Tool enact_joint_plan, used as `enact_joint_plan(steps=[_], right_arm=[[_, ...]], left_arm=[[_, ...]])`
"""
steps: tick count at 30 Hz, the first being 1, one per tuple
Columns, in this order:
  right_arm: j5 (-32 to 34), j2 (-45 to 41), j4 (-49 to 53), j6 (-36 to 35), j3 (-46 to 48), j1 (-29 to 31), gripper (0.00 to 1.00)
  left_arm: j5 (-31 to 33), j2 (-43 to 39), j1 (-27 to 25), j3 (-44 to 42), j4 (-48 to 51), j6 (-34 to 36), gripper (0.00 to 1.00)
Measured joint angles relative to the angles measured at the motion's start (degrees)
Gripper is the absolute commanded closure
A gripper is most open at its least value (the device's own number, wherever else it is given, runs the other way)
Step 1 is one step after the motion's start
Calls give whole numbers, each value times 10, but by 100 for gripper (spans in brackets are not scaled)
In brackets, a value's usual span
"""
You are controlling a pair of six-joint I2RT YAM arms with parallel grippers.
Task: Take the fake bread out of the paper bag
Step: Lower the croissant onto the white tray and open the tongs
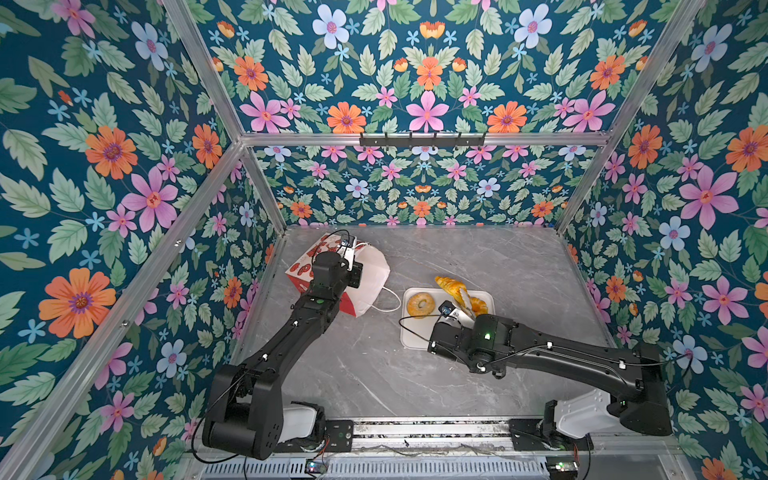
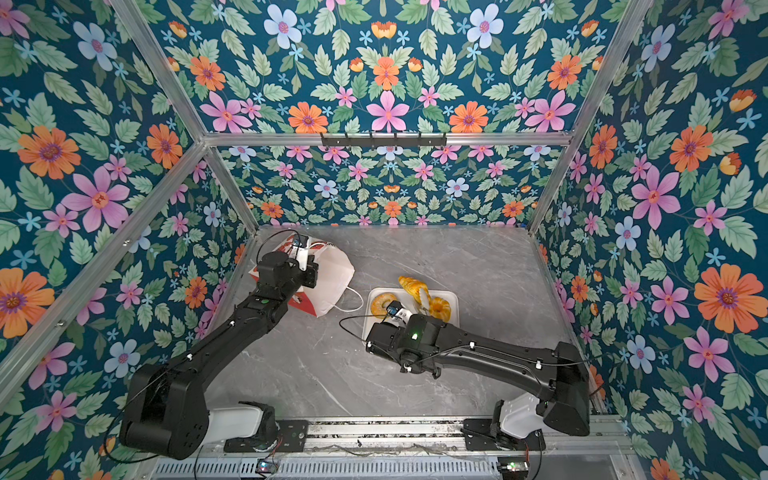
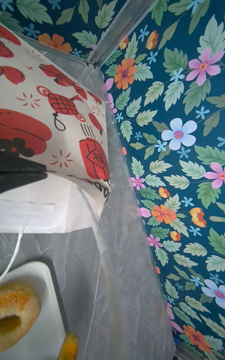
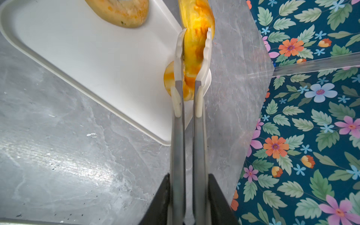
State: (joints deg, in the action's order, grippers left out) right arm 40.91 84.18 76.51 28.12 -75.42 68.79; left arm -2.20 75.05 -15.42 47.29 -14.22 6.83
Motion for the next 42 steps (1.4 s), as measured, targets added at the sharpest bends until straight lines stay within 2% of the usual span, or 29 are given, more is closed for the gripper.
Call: enact_joint_plan(steps=[7, 15, 27, 42], right_arm=[[-13, 39, 48, 85, -10, 20, 100], [-17, 80, 48, 120, -25, 31, 100], [6, 141, 107, 148, -91, 46, 100], [-12, 150, 54, 140, -50, 52, 100]], left_arm=[[-11, -8, 0, -5, -7, -4, 100], [-21, -9, 0, -10, -8, -6, 100], [-22, -12, 0, -14, -14, -6, 100], [-22, -18, 0, -18, -17, -8, 100]])
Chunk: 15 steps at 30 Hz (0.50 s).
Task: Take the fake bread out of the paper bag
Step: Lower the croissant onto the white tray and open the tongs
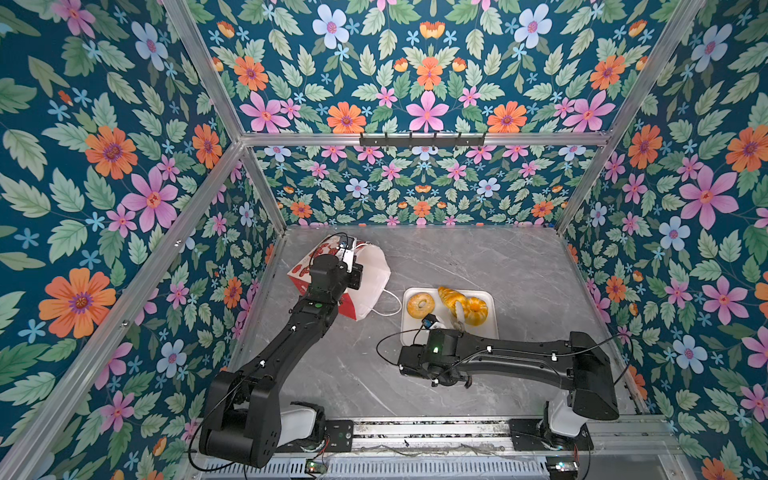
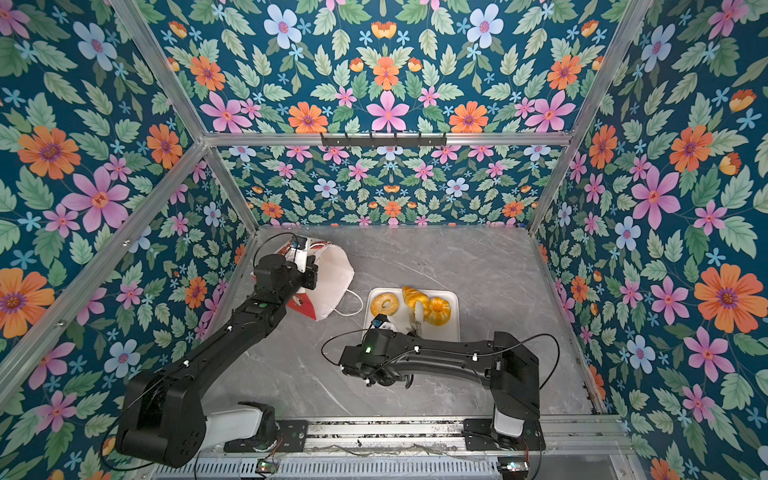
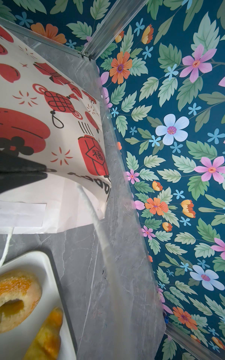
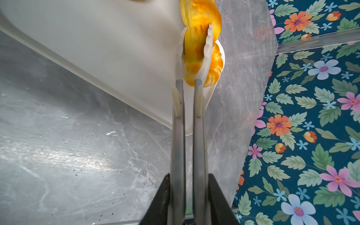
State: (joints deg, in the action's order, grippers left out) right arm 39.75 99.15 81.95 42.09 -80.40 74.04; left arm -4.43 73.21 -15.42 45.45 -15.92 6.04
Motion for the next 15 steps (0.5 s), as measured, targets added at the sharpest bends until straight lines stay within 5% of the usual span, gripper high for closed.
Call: enact_joint_plan(steps=[15], right_arm=[[-55, -1, -85, -3, 37, 0, 96]], left_arm=[[-1, -2, 0, -1, -3, 0, 100]])
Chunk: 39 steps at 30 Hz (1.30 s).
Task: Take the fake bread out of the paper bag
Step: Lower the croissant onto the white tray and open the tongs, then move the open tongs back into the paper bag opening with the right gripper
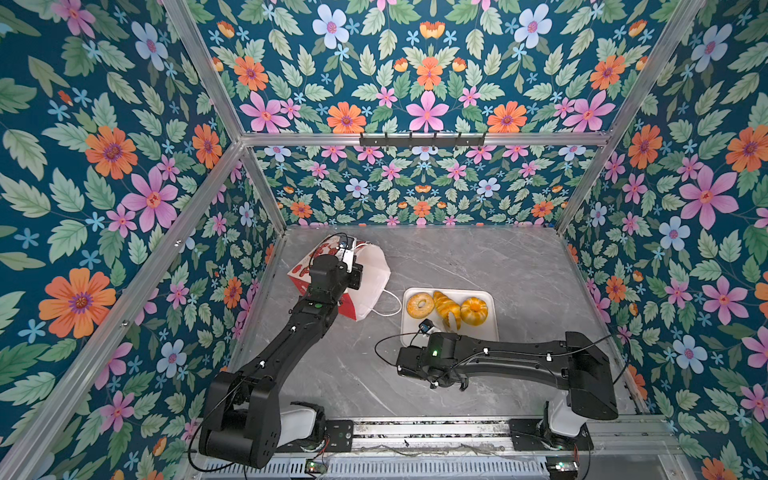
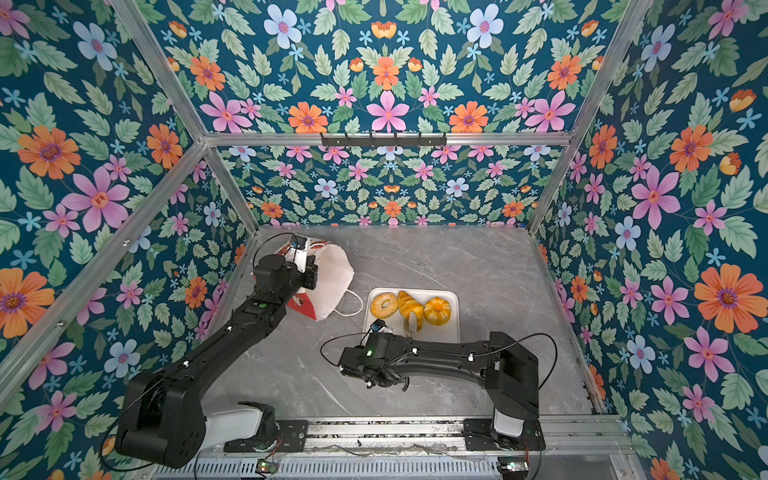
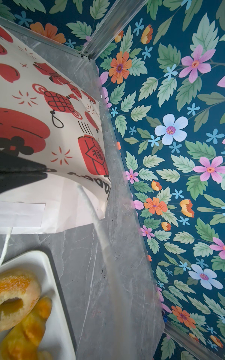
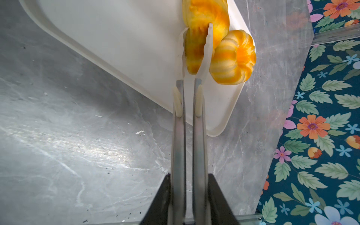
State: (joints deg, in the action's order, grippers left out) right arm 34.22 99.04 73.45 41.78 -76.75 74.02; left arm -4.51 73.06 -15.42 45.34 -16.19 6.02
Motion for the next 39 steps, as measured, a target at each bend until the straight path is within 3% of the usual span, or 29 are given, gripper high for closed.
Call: enact_joint_plan(steps=[19, 28, 39], right_arm=[[-34, -26, -12, 2, 3, 0, 63], [-35, -36, -10, 8, 2, 0, 63], [12, -117, -28, 5, -2, 5, 69]], left_arm=[[-2, 2, 0, 0, -1, 0, 100], [-2, 2, 0, 0, -1, 0, 100], [-2, 6, 0, 0, -1, 0, 100]])
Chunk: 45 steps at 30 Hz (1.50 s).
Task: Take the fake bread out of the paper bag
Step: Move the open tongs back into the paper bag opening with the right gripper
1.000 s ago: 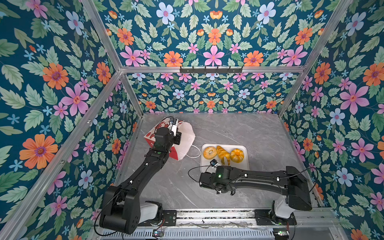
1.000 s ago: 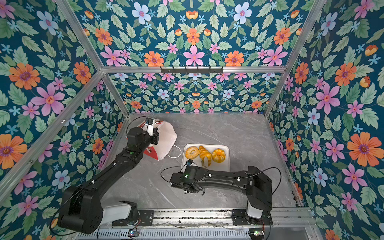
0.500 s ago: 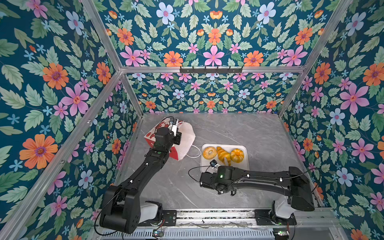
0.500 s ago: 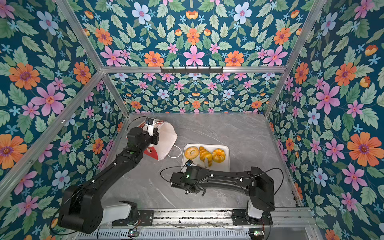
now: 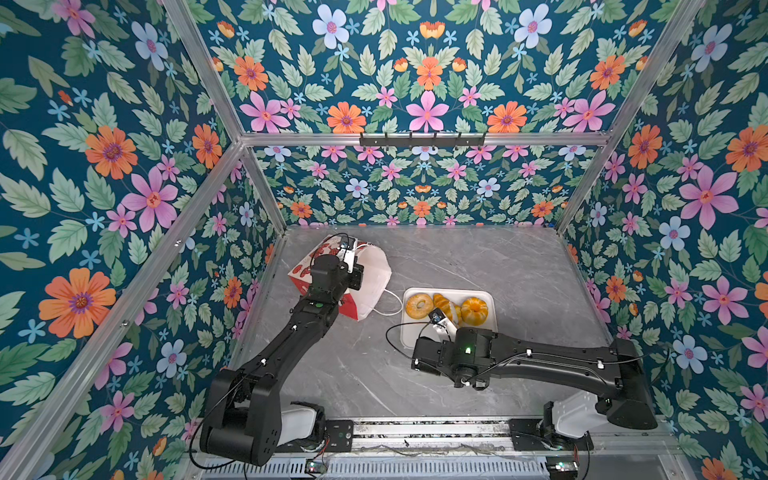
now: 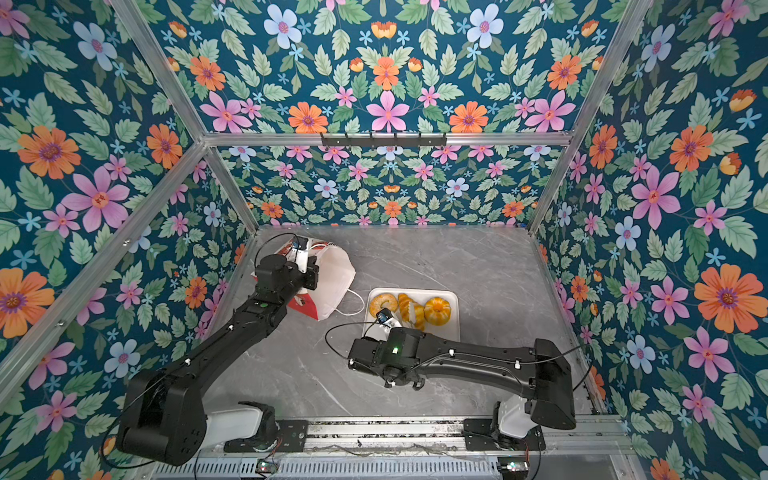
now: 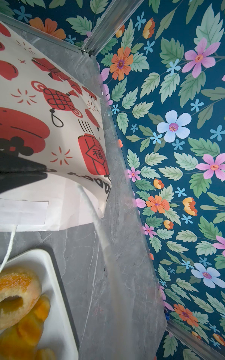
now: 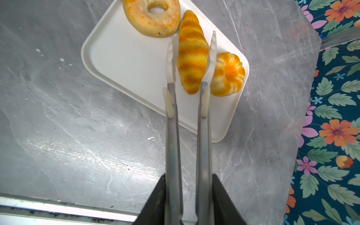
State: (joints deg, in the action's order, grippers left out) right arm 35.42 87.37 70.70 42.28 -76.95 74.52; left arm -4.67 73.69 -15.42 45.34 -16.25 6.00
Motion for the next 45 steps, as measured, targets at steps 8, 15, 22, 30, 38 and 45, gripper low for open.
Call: enact_joint_plan(steps=[8, 15, 22, 30, 38, 45], right_arm=[[-18, -77, -139, -93, 49, 0, 69], [-114, -111, -329, -184, 104, -32, 69], [-205, -90, -464, -247, 131, -69, 70], [-293, -13, -579, -291, 109, -146, 71], [-383, 73, -655, -291, 87, -205, 71], [-447, 139, -714, -274, 71, -212, 70]], left_arm=[[0, 2, 0, 1, 0, 0, 100], [0, -3, 0, 2, 5, 0, 100], [-3, -7, 0, 9, 17, 1, 100], [-20, -12, 0, 27, 49, 17, 100], [-28, -8, 0, 56, 108, 33, 100], [-45, -9, 0, 76, 172, 54, 100]])
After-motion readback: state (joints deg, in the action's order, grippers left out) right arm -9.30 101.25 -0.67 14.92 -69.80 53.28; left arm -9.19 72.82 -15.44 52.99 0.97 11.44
